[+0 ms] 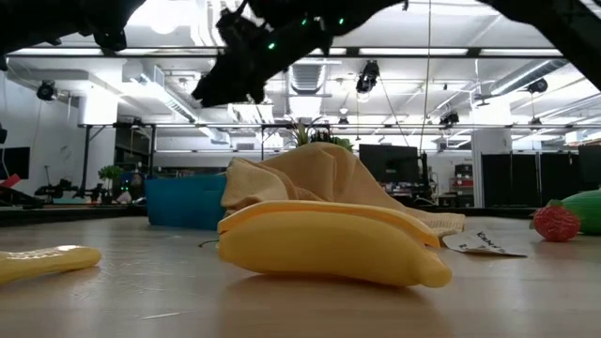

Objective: Pick and placing Produce into tupperware
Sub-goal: Move the yellow towel to the top right of the table

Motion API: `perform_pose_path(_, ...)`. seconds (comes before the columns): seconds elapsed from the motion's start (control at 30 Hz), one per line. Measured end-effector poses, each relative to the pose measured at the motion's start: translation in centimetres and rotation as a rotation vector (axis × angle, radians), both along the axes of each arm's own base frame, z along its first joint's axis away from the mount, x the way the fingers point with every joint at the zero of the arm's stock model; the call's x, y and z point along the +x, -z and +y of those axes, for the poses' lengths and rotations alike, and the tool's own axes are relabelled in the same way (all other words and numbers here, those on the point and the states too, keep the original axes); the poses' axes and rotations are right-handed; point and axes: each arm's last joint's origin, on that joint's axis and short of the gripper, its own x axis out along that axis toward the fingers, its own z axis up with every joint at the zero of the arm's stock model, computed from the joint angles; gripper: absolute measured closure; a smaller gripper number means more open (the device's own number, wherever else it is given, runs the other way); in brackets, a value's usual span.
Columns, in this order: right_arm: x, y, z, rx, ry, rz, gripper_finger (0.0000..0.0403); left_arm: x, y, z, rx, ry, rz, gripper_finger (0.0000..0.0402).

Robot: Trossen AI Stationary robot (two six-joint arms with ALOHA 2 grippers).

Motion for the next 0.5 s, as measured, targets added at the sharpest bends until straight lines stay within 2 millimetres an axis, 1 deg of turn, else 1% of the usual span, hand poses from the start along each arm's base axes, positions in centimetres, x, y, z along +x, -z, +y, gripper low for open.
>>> perform_pose_path(0.17,-2.5,-3.1,0.5,-0.015,-0.012,0.033,0.0209,0.0,0.0,0.0,0.0,0.0,-0.001,0.025)
perform_pose_path(0.23,-3.2,-3.5,0.7,-0.019,-0.015,0.03,0.0209,0.0,0.0,0.0,0.0,0.0,0.0,0.025)
perform_pose_path(0.33,-4.3,-3.2,0.9,-0.018,-0.014,0.057,0.0209,0.0,0.0,0.0,0.0,0.0,-0.001,0.025)
perform_pose_path(0.43,-5.3,-2.2,1.0,-0.005,-0.01,0.099,0.0209,0.0,0.0,0.0,0.0,0.0,0.0,0.025)
perform_pose_path(0.5,-5.6,-1.1,1.1,0.009,-0.004,0.127,0.0209,0.0,0.0,0.0,0.0,-0.001,-0.001,0.025)
